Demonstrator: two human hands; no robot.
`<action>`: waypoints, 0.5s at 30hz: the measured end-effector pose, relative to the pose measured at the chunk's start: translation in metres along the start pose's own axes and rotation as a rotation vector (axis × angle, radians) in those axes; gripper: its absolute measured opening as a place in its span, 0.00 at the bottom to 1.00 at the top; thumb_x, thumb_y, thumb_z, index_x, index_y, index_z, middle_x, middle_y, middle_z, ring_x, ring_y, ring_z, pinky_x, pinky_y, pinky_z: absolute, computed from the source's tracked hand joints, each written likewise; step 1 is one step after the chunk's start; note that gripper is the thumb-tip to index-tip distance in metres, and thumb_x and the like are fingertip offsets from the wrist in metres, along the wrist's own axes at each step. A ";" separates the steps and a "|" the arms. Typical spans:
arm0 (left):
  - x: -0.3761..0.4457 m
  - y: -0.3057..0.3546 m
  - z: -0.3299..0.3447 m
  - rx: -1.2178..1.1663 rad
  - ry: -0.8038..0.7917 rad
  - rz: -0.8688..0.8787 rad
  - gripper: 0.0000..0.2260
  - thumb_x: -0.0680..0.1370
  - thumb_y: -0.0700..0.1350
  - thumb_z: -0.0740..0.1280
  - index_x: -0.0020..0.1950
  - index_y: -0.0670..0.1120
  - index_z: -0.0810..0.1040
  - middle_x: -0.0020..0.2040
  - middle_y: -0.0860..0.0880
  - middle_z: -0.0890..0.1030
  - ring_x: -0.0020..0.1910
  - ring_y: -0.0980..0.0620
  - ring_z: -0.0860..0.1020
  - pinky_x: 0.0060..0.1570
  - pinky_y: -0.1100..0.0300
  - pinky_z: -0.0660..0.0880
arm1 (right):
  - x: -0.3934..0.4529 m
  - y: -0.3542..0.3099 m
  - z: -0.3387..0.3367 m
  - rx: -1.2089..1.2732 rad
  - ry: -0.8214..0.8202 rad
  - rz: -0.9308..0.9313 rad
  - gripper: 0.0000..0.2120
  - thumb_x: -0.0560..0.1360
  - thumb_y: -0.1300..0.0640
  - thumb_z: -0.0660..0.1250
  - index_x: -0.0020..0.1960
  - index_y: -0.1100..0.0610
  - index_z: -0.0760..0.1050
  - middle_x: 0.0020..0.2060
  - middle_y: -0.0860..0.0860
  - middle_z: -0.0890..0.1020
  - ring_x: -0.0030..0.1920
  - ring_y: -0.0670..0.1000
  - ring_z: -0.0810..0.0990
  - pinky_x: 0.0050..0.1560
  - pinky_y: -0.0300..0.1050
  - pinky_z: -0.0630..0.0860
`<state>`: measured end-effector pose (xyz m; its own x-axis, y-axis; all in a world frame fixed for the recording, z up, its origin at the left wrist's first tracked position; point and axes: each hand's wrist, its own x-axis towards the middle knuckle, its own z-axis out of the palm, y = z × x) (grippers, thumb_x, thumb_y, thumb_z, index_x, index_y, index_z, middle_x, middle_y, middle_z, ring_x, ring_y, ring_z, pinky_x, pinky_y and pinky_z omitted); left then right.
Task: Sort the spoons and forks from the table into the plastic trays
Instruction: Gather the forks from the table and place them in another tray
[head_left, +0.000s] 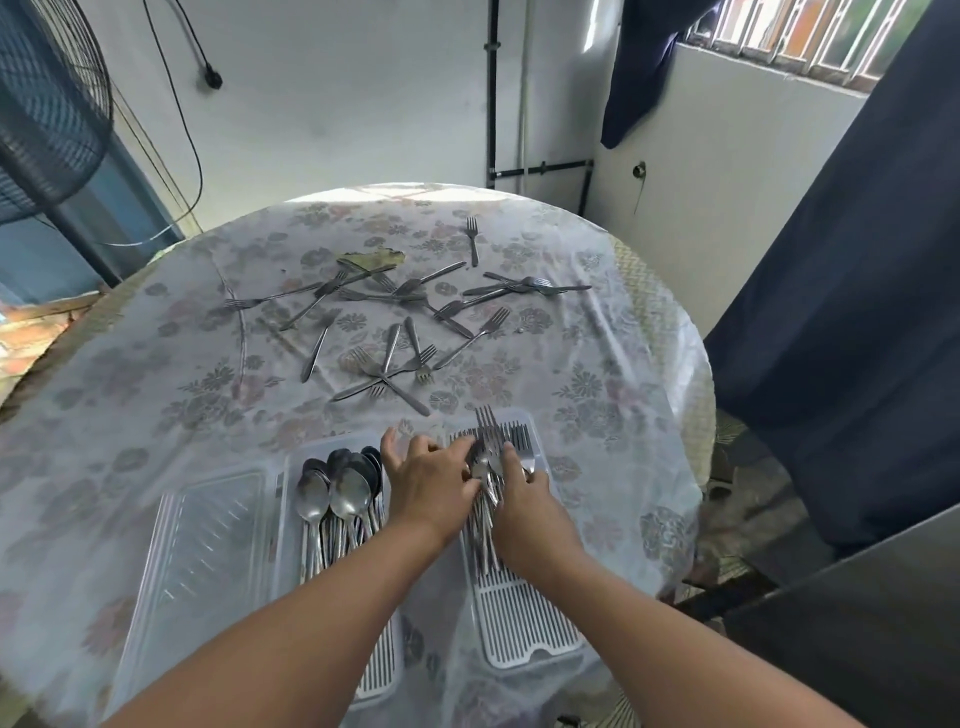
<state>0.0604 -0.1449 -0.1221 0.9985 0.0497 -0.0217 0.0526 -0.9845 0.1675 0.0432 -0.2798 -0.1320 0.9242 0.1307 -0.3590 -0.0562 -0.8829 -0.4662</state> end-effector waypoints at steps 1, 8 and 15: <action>0.001 0.002 -0.001 -0.022 -0.016 -0.017 0.24 0.79 0.60 0.68 0.74 0.60 0.70 0.55 0.56 0.83 0.68 0.52 0.71 0.75 0.39 0.37 | -0.001 0.000 -0.001 -0.011 -0.007 -0.004 0.45 0.78 0.65 0.59 0.84 0.45 0.37 0.78 0.63 0.58 0.58 0.64 0.79 0.47 0.52 0.73; -0.001 0.014 -0.004 0.197 -0.064 0.074 0.22 0.80 0.53 0.66 0.74 0.55 0.68 0.66 0.49 0.77 0.75 0.42 0.63 0.72 0.35 0.30 | 0.010 -0.001 0.005 -0.208 -0.052 -0.035 0.35 0.79 0.62 0.56 0.84 0.55 0.48 0.73 0.64 0.61 0.65 0.65 0.73 0.62 0.57 0.75; 0.003 0.004 -0.001 0.421 -0.160 0.103 0.23 0.80 0.65 0.57 0.65 0.55 0.81 0.77 0.45 0.58 0.77 0.35 0.50 0.69 0.32 0.25 | 0.027 0.013 0.018 -0.418 0.058 -0.319 0.26 0.75 0.56 0.48 0.65 0.63 0.76 0.60 0.60 0.77 0.60 0.62 0.69 0.61 0.56 0.71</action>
<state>0.0633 -0.1489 -0.1206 0.9819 -0.0458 -0.1837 -0.0896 -0.9672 -0.2378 0.0611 -0.2799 -0.1626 0.8909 0.4072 -0.2012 0.3754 -0.9095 -0.1784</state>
